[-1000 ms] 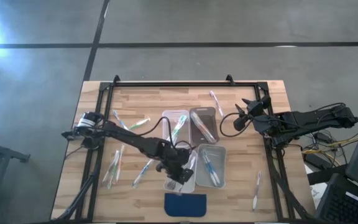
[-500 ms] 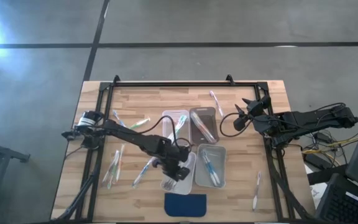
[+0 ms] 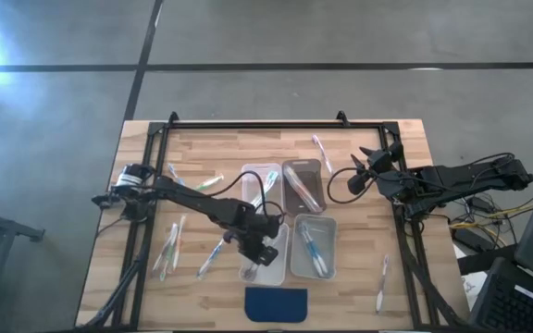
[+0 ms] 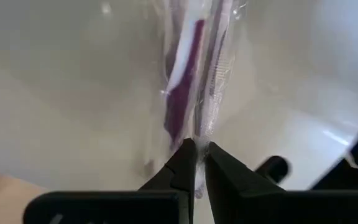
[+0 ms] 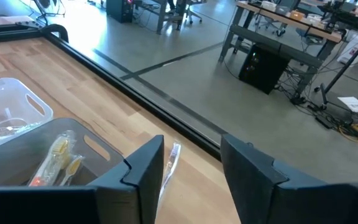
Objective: Pick & Place Toothbrushes
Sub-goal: Put the violet toothbrush into the white bin, then adjust the bins
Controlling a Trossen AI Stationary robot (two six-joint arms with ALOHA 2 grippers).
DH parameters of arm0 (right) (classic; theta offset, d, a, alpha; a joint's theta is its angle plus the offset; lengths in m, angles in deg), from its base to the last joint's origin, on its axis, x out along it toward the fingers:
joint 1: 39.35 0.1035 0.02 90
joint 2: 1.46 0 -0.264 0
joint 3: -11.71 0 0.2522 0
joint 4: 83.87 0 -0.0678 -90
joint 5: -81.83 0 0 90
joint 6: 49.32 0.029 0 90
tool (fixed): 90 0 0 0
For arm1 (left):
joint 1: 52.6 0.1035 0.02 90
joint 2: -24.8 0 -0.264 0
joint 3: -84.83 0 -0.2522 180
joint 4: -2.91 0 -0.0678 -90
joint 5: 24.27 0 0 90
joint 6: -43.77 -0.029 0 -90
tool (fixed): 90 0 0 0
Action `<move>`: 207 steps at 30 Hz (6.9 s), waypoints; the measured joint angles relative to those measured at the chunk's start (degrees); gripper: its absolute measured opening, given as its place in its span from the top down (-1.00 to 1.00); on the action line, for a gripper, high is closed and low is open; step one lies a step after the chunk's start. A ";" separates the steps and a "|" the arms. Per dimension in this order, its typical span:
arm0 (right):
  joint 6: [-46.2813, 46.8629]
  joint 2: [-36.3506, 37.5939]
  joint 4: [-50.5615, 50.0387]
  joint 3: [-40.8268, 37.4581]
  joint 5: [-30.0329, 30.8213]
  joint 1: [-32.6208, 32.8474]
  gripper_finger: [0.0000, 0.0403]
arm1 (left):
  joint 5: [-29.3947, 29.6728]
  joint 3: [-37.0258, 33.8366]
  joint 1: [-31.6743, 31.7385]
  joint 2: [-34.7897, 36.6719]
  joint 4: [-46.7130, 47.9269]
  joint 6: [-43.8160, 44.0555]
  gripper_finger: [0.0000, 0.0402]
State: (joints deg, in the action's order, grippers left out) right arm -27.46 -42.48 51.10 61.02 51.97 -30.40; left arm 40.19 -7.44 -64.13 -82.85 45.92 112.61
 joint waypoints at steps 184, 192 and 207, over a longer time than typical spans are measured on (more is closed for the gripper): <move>40.87 -39.69 25.45 -4.92 -32.97 31.33 0.96 | 40.09 -15.17 -10.27 12.22 3.19 -2.23 0.41; 38.72 -39.37 25.25 -4.92 -33.11 30.57 0.96 | 42.12 -15.21 -10.12 12.16 1.83 -2.76 0.41; 37.07 -31.63 19.35 -4.92 -29.47 30.64 0.96 | 41.97 -15.00 -10.16 14.84 3.18 -3.99 0.41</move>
State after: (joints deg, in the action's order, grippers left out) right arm 9.62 -74.11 70.45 56.11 22.50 0.24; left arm 82.16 -22.44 -74.29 -68.02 49.10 108.63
